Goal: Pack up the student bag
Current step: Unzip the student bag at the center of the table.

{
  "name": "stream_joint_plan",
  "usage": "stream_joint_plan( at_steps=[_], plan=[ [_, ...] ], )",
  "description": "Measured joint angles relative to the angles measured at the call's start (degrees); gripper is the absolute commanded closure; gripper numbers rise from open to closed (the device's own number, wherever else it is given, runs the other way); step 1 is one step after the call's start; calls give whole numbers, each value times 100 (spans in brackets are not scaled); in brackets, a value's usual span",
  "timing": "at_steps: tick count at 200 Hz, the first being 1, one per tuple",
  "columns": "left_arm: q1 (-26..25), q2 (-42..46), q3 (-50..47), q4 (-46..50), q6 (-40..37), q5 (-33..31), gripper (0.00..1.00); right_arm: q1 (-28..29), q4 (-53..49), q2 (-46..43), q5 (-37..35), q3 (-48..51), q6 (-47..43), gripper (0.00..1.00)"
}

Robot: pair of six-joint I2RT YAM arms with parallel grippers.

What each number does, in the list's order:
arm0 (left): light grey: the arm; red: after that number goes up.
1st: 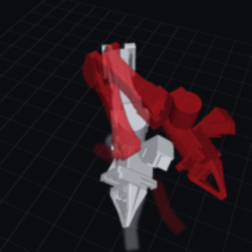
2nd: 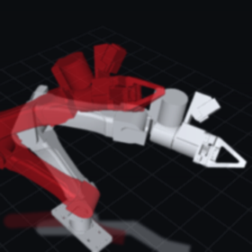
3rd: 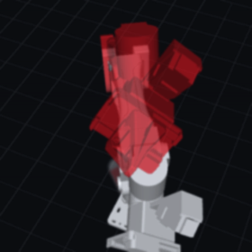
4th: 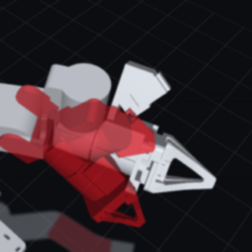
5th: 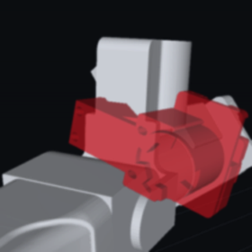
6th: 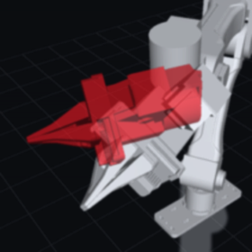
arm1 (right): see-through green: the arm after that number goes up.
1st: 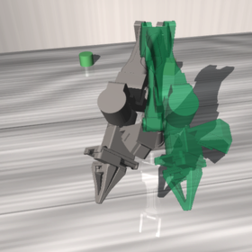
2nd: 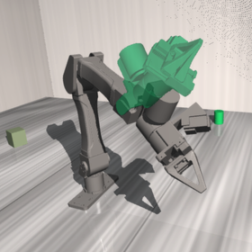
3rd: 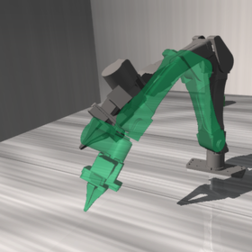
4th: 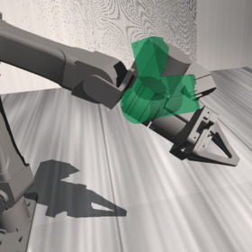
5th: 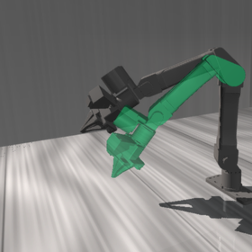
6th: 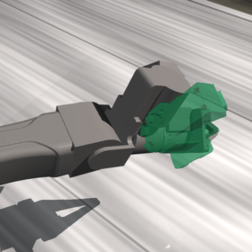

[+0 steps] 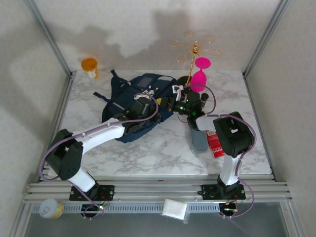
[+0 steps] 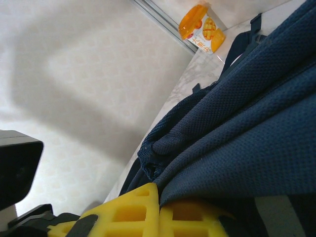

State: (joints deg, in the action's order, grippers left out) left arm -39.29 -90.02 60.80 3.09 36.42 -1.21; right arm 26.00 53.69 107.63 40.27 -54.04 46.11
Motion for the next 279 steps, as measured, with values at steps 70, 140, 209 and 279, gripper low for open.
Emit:
stream_joint_plan(
  at_steps=[70, 140, 209, 279],
  plan=[
    [37, 570, -518, 629, -221, 22, 100, -101, -1467, 0, 146, -758, 76, 100],
    [74, 737, -892, 791, -610, 101, 100, -245, -4253, 310, -234, -2288, -140, 54],
    [81, 732, -935, 769, -649, 295, 100, 404, -5827, -632, -1690, -1794, 59, 39],
    [131, 758, -1021, 702, -651, 334, 100, 1311, -5147, -444, -2114, -1574, 1427, 58]
  ],
)
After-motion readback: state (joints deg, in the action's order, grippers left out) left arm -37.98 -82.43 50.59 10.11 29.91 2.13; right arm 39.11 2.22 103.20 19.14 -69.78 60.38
